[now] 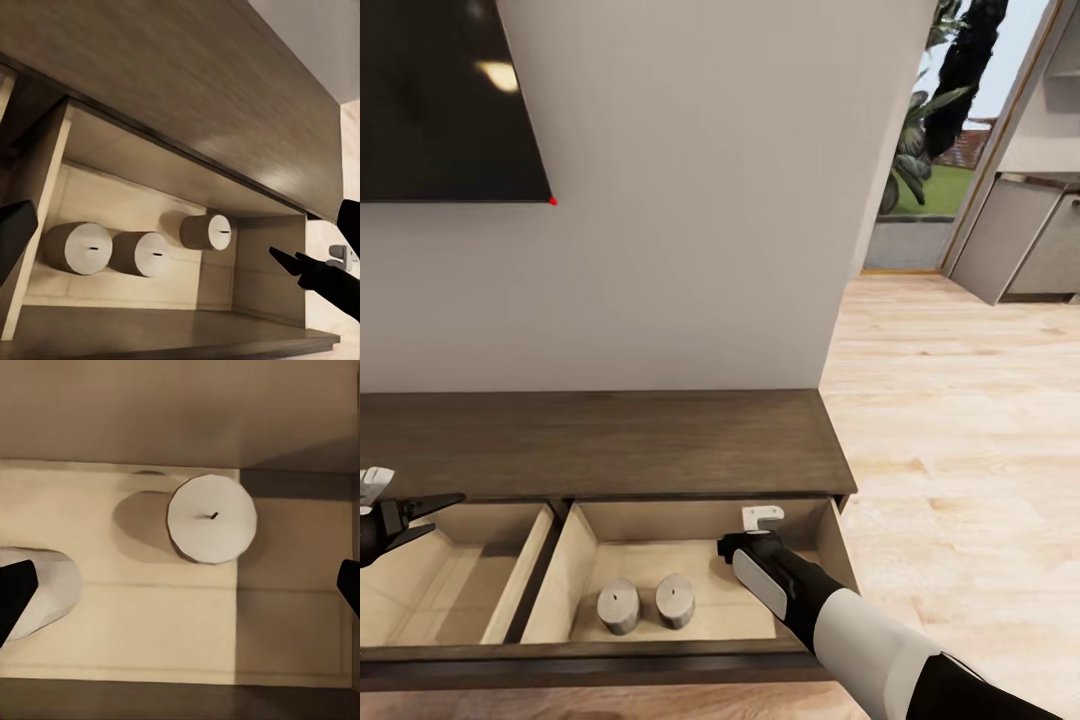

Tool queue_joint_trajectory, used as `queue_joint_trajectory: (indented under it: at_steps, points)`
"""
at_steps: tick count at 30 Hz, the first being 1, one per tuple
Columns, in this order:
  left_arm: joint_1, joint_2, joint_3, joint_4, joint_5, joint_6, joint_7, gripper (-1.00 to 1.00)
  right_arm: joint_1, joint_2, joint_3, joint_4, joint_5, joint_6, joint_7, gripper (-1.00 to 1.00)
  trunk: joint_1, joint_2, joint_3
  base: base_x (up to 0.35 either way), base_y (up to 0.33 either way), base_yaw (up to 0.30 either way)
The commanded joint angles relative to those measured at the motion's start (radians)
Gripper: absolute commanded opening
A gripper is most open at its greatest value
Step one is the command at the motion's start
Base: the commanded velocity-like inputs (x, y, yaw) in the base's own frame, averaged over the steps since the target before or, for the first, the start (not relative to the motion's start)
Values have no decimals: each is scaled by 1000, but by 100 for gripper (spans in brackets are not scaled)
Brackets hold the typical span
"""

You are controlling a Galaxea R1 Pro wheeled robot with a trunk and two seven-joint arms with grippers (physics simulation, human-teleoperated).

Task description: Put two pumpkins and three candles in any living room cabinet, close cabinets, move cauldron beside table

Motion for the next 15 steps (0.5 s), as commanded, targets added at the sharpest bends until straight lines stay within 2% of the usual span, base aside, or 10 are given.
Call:
queue_joint_trajectory:
  at_steps: [1, 15]
  points:
    - [0, 0, 0, 0, -1, 0, 0, 100, 0, 0, 0, -1, 0, 1, 0, 100, -4, 7, 3, -3, 0, 0]
    - [0, -1, -3, 1, -4, 0, 6, 100, -1, 0, -1, -2, 0, 2, -1, 100, -58, 105, 47, 0, 0, 0]
